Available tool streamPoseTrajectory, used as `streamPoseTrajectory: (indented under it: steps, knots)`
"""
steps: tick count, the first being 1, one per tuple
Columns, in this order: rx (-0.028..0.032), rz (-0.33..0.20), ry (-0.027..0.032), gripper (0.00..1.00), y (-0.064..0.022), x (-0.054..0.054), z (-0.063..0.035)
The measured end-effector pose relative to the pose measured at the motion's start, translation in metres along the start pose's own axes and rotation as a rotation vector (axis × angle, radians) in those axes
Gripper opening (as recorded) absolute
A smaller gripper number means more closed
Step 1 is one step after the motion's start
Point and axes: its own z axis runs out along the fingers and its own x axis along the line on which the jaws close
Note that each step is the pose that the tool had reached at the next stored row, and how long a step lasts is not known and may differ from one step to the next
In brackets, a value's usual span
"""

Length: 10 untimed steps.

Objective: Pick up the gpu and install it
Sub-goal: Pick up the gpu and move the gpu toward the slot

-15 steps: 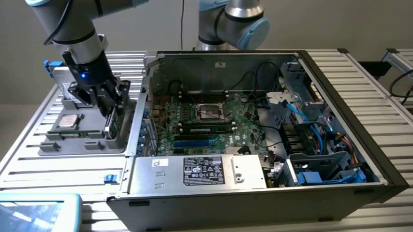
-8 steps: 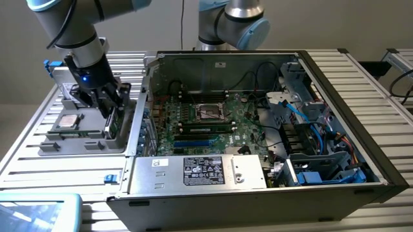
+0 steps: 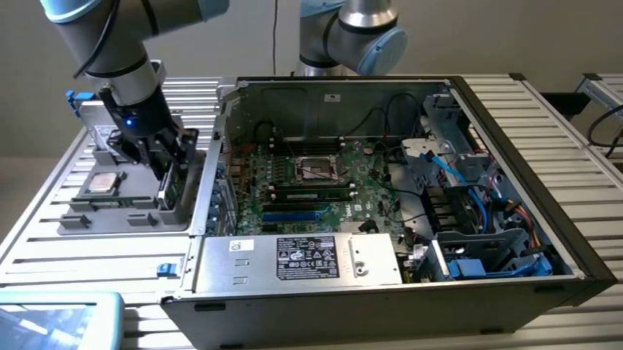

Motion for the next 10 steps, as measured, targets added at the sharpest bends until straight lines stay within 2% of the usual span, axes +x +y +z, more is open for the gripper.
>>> streamPoseTrajectory:
  steps: [10]
  knots:
    - [0.0002,0.006,-0.0004,0.44,0.0000,-0.0002,0.0031]
